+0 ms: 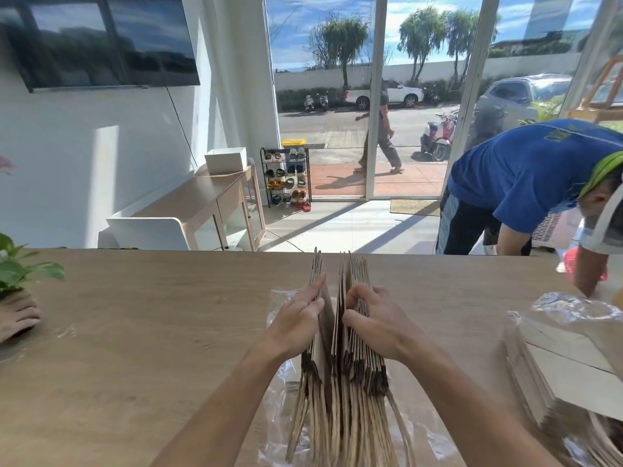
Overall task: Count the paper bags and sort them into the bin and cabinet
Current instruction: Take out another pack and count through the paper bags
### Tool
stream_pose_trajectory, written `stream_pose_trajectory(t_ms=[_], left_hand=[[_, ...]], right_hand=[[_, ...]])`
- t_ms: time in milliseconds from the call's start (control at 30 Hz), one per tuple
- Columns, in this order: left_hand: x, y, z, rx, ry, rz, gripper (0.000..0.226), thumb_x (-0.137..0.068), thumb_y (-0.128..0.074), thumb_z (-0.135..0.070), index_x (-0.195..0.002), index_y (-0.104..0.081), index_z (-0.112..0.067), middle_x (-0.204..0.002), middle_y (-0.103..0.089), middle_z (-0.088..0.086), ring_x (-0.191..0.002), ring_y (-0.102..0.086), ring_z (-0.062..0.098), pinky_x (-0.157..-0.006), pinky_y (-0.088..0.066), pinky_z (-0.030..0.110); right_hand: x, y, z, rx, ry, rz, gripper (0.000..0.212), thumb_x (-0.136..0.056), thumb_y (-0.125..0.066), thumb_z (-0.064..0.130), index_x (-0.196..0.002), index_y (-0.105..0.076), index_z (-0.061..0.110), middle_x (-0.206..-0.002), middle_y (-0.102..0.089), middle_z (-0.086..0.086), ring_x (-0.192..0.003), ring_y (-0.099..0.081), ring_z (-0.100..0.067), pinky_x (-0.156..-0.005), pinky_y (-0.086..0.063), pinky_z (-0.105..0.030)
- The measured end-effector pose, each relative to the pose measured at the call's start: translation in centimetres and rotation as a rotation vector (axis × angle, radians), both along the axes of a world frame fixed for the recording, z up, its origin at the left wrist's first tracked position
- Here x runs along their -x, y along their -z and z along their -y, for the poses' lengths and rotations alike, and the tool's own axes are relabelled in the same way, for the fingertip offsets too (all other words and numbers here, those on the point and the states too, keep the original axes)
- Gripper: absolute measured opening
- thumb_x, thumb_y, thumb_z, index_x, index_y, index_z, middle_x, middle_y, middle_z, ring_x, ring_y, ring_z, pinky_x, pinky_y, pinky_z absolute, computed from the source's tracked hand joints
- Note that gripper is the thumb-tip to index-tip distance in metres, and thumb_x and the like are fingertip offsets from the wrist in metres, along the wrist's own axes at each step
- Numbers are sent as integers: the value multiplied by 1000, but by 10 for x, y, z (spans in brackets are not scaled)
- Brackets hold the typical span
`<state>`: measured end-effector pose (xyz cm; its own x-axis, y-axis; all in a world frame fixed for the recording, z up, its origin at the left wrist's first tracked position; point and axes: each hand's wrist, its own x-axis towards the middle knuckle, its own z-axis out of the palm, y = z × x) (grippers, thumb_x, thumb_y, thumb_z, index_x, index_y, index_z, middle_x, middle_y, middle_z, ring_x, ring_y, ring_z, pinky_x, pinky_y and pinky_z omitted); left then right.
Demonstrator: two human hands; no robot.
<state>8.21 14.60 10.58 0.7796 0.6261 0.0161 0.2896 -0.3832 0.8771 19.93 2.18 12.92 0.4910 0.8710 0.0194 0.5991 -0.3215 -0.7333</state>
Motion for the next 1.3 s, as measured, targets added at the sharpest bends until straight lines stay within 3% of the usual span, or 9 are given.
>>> stream_pose_trajectory(t_ms=[167, 233, 333, 467, 733, 867, 1033, 1167, 1300], left_hand=[[0, 0, -1, 14, 0, 14, 49, -103, -33, -22, -150, -28, -36, -157, -24, -17, -145, -16, 0, -122, -7, 31], [0, 1, -2, 19, -6, 24, 50, -102, -34, -23, -149, -30, -37, -157, -25, -16, -145, -18, 0, -122, -9, 31], [1, 2, -2, 34, 3, 34, 52, -98, -34, -29, -149, -31, -41, -157, -26, -18, -145, -18, 0, -123, -10, 37], [3, 0, -1, 27, -10, 23, 49, -103, -33, -25, -149, -30, -39, -157, -25, -18, -145, -18, 0, -123, -9, 35], [6, -3, 0, 43, -17, 26, 49, -104, -32, -23, -150, -30, -38, -156, -26, -19, -143, -18, -3, -121, -10, 27], [5, -4, 2, 47, -10, 35, 49, -104, -33, -21, -151, -29, -34, -156, -26, -19, -139, -19, -5, -121, -10, 26], [3, -4, 3, 59, -14, 37, 49, -103, -32, -20, -150, -30, -35, -155, -26, -20, -143, -17, -2, -122, -9, 28], [3, -4, 4, 48, -19, 25, 49, -104, -32, -20, -150, -28, -36, -157, -23, -17, -145, -14, -1, -122, -7, 29], [4, -5, 4, 52, -23, 29, 49, -104, -33, -19, -150, -29, -35, -158, -23, -16, -145, -15, 1, -122, -7, 30]], right_hand=[[0, 0, -1, -39, -7, -2, 28, -89, -50, 23, -113, -42, 33, -127, -43, -3, -115, -41, -19, -90, -29, -27], [0, 0, -1, -32, -22, -12, 25, -89, -49, 22, -110, -49, 36, -127, -44, -3, -117, -42, -19, -91, -29, -27], [0, 1, -1, 7, -20, -8, 3, -90, -51, 38, -92, -53, 38, -129, -45, -6, -121, -44, -25, -98, -36, -35], [0, -1, 0, 51, -21, 60, 35, -78, -63, 60, -96, -51, 33, -119, -45, 0, -105, -48, -18, -87, -37, -30], [2, 1, -3, 13, -6, 25, 20, -83, -56, 33, -100, -44, 32, -122, -44, 0, -107, -44, -19, -85, -35, -32], [0, -1, -1, 9, -36, 8, 24, -88, -50, 25, -110, -46, 36, -135, -42, -9, -122, -38, -23, -95, -32, -33], [-2, 0, 1, 71, -4, -28, 6, -90, -50, 39, -88, -55, 36, -141, -37, -17, -134, -33, -33, -107, -33, -42], [-2, -2, 2, 50, -6, 30, 22, -86, -56, 53, -87, -54, 31, -122, -47, -5, -112, -48, -24, -98, -39, -35], [-2, 0, 1, 67, -8, 43, 24, -82, -58, 56, -85, -53, 33, -137, -43, -12, -125, -44, -28, -101, -37, -36]])
